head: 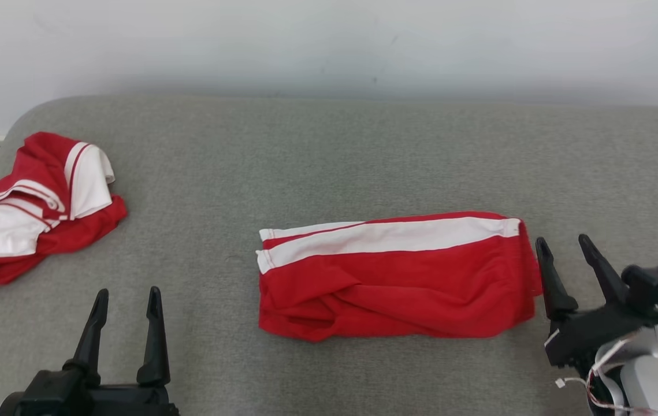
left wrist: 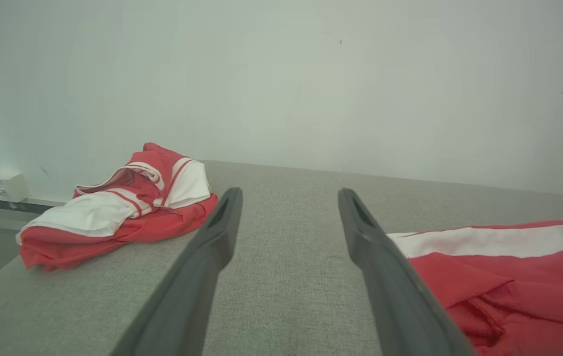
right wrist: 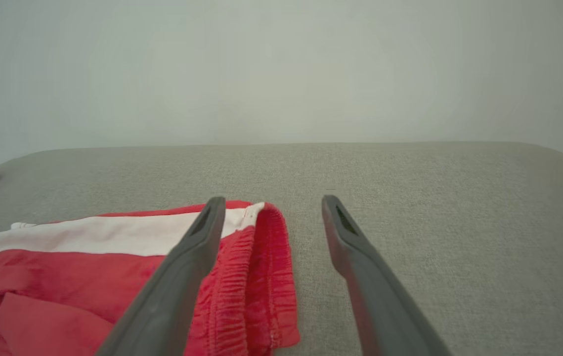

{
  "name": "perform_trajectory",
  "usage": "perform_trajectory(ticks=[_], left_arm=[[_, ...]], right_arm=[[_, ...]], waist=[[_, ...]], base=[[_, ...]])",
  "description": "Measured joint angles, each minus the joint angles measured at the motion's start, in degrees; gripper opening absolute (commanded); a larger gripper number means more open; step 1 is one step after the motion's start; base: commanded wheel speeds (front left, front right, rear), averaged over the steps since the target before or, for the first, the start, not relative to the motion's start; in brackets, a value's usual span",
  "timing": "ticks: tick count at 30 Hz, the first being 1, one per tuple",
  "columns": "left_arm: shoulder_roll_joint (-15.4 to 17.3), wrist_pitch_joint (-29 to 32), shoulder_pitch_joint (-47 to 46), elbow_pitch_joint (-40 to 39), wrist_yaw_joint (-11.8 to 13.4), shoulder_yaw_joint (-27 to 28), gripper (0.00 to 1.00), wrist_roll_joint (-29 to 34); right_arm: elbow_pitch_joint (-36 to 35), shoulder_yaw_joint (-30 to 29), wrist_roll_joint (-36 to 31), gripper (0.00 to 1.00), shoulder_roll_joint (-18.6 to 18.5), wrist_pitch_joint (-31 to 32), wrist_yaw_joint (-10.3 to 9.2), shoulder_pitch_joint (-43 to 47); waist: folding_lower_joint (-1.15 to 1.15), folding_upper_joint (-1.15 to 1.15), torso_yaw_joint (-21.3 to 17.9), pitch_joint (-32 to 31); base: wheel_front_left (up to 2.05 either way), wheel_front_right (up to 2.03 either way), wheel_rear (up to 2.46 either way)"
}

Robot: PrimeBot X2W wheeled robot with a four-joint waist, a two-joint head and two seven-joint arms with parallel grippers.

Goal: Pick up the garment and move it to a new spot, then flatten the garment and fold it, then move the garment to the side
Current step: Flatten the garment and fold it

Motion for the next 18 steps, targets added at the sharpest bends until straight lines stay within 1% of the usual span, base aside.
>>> perform_trajectory(ticks=[3, 12, 16, 18], left_arm=[[-0.2, 0.0, -1.1, 0.7, -0.5, -0.1, 1.0, 0.0], [-0.4, 0.0, -2.1, 1.7, -0.6, -0.3, 1.0, -0.3], [-0.5, 0.0, -2.1, 2.1, -0.5, -1.0, 1.0, -0.9], [-0.5, 0.0, -2.1, 2.4, -0.5, -1.1, 1.0, -1.0]], right_arm=[[5.2, 0.8, -0.4, 1.0, -0.3, 1.6, -0.01, -3.2], [20.4, 2.0, -1.6, 1.0, 0.2, 6.2, 0.0, -9.7], [24.7, 3.0, -0.8, 1.0, 0.8, 6.8, -0.01, -10.6], [26.2, 3.4, 1.1, 1.0, 1.2, 7.4, -0.01, -11.0]], waist=[[0.0, 0.0, 1.3, 0.7], [0.0, 0.0, 4.2, 2.2], [0.0, 0.0, 4.5, 2.3], [0.0, 0.0, 4.2, 2.2]], base=[[0.0, 0.0, 0.0], [0.0, 0.0, 0.0], [0.0, 0.0, 0.0], [0.0, 0.0, 0.0]])
